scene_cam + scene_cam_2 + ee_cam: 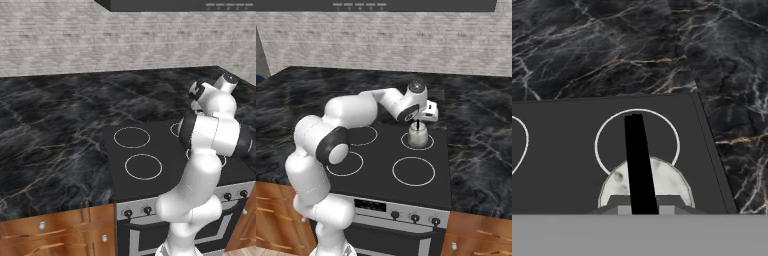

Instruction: The kettle is done boiling. Turn off the stove, then wait for 300 timesteps before moving the kettle to the dining table.

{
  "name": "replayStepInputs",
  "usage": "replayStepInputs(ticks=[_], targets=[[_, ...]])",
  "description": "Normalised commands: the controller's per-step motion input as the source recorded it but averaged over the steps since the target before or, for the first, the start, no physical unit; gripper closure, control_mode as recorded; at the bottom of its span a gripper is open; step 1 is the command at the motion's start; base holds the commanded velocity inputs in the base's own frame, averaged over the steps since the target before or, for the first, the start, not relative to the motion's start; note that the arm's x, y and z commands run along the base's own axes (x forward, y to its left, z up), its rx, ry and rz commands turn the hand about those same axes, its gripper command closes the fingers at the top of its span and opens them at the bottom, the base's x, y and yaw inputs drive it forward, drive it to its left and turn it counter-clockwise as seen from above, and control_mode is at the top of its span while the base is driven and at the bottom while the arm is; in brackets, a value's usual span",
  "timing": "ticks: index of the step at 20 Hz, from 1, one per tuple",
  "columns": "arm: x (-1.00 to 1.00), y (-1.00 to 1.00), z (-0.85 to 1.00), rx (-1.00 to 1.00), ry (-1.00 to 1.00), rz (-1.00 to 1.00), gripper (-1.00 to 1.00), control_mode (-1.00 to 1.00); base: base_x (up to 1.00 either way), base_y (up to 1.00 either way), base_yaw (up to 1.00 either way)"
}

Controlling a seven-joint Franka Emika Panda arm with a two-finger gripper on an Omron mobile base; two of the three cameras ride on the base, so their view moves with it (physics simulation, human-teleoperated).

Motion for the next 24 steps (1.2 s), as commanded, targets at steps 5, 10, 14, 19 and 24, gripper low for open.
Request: replayStepInputs(ticks=[5,10,14,19,24], targets=[[-0.39,0.00,0.19,-0.02,0.00,-0.02,1.00,-1.00,0.00,0.00,0.00],[-0.38,0.04,0.20,-0.02,0.00,-0.02,1.00,-1.00,0.00,0.00,0.00],[-0.43,0.05,0.13,-0.01,0.00,-0.02,1.00,-1.00,0.00,0.00,0.00],[-0.44,0.08,0.14,-0.01,0.00,-0.02,1.00,-1.00,0.00,0.00,0.00],[-0.19,0.12,0.17,-0.03,0.00,-0.01,1.00,-1.00,0.00,0.00,0.00]])
